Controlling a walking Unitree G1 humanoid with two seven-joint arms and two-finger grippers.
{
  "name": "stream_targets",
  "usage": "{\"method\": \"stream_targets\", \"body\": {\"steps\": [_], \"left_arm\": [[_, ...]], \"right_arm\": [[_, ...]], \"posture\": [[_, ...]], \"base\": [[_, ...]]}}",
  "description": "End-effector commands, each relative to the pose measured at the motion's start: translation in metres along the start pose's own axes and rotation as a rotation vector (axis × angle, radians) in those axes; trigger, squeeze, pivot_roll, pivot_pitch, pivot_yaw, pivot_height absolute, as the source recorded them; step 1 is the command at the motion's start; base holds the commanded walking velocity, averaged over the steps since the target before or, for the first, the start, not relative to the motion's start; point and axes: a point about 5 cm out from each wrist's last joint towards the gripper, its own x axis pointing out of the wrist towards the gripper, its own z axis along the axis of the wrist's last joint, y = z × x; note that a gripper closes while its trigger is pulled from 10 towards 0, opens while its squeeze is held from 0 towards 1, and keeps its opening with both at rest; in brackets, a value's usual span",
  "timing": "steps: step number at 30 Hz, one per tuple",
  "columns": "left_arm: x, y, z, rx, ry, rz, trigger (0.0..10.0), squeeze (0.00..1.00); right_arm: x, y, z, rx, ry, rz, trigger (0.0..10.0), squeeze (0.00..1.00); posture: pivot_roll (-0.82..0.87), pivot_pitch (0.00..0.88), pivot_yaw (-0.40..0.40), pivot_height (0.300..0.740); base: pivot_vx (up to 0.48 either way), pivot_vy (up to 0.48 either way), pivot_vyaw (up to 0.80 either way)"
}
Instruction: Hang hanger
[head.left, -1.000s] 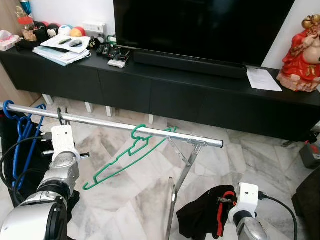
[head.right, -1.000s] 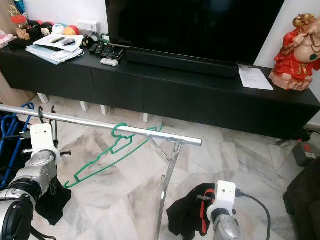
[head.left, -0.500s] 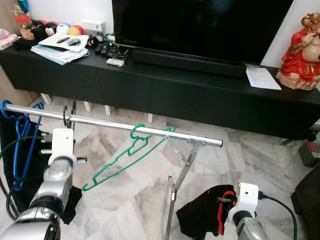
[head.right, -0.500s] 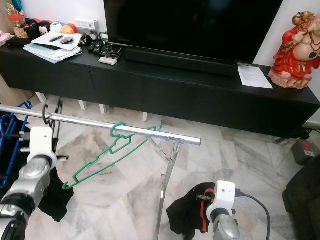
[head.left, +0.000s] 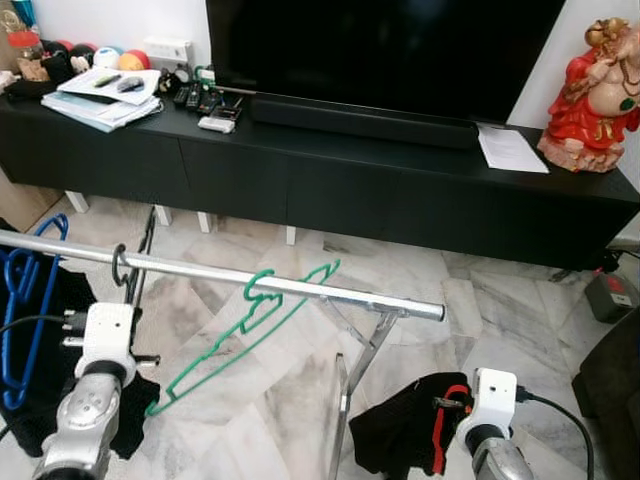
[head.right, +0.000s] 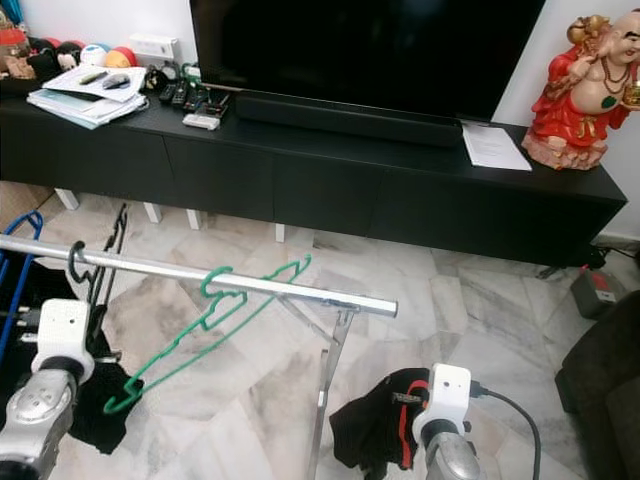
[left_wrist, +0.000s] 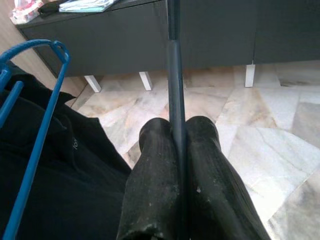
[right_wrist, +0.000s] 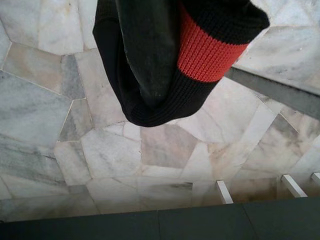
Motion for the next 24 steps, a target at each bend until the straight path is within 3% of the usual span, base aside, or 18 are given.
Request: {"method": "stream_targets", "body": {"steps": [1, 6, 13, 20, 24], "left_arm": [[-0.012, -0.003, -0.020, -0.017, 0.074, -0.004, 10.0, 0.00], [-0.001, -0.005, 0.002, -0.032, -0.004, 0.019, 10.0, 0.00], [0.027, -0.011, 0.043, -0.049, -0.114, 0.015, 10.0, 0.00], [0.031, -0.012, 0.055, -0.068, -0.164, 0.009, 10.0, 0.00], [0.025, -0.011, 0.055, -0.071, -0.190, -0.004, 10.0, 0.00]], "right_arm": [[-0.001, -0.002, 0.004, 0.002, -0.025, -0.009, 10.0, 0.00], [0.001, 0.000, 0.004, 0.002, -0.024, -0.005, 10.0, 0.00], [0.002, -0.001, 0.007, 0.002, -0.029, -0.010, 10.0, 0.00], [0.002, -0.002, 0.007, 0.002, -0.030, -0.013, 10.0, 0.00], [0.002, -0.002, 0.007, 0.002, -0.031, -0.015, 10.0, 0.00]], "posture": [[-0.08, 0.106, -0.053, 0.740], [-0.07, 0.104, -0.056, 0.740], [-0.08, 0.090, -0.050, 0.740], [-0.08, 0.086, -0.050, 0.740], [-0.07, 0.089, -0.051, 0.740]], "base": [[0.000, 0.000, 0.00], [0.000, 0.000, 0.00], [0.000, 0.000, 0.00], [0.000, 0.000, 0.00], [0.000, 0.000, 0.00]]}}
